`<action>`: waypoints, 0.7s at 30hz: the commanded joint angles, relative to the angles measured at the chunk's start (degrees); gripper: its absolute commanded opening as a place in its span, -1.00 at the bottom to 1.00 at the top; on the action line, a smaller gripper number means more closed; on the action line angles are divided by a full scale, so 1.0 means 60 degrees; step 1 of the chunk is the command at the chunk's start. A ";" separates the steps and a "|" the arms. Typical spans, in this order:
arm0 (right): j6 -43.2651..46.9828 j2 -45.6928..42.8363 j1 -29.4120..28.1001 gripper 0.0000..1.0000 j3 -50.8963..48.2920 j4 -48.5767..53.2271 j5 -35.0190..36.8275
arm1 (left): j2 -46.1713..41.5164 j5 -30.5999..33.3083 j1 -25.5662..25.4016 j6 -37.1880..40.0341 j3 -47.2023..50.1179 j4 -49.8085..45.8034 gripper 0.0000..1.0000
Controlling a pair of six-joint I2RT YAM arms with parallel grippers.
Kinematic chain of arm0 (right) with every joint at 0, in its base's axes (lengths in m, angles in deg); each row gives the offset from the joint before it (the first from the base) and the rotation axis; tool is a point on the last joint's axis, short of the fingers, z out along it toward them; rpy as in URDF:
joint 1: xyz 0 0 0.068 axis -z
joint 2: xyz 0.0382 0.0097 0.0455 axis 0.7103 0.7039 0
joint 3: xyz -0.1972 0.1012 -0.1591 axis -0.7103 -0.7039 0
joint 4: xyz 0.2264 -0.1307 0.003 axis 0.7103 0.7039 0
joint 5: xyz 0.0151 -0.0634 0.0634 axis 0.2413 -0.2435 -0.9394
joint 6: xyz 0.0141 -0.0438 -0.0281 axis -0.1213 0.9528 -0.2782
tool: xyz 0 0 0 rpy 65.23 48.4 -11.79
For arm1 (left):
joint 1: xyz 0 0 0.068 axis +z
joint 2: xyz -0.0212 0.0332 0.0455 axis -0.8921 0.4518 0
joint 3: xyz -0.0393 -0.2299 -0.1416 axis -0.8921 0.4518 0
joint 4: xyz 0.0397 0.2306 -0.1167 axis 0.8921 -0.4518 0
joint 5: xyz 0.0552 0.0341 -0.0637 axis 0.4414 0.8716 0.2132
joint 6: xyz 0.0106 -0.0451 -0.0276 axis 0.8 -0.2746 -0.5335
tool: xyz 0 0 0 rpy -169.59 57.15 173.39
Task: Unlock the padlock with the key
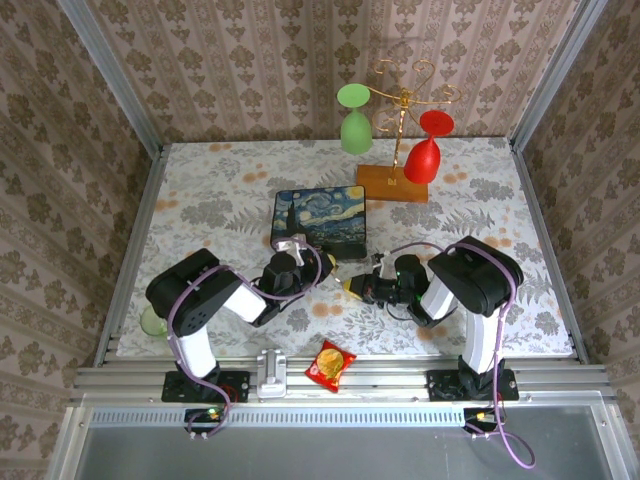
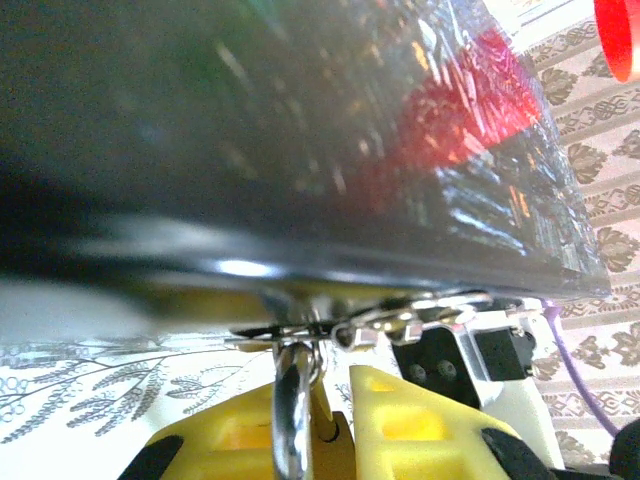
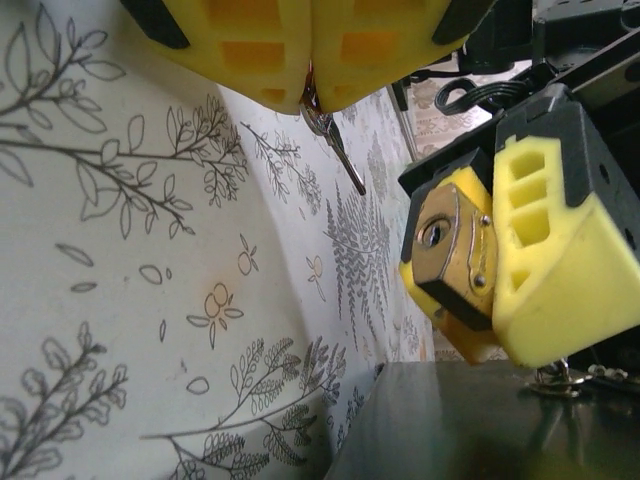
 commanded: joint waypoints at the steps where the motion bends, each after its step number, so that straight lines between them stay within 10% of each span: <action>1: -0.0374 0.0105 0.0081 -1.00 0.0157 -0.0558 -0.0385 | -0.0036 -0.0704 -0.0092 -0.0866 0.0165 -0.0316 -0.92; 21: -0.0710 -0.0434 0.0339 -1.00 0.0301 -0.0615 -0.0548 | -0.0105 -0.0625 -0.0229 -0.1414 0.0322 0.0550 -0.96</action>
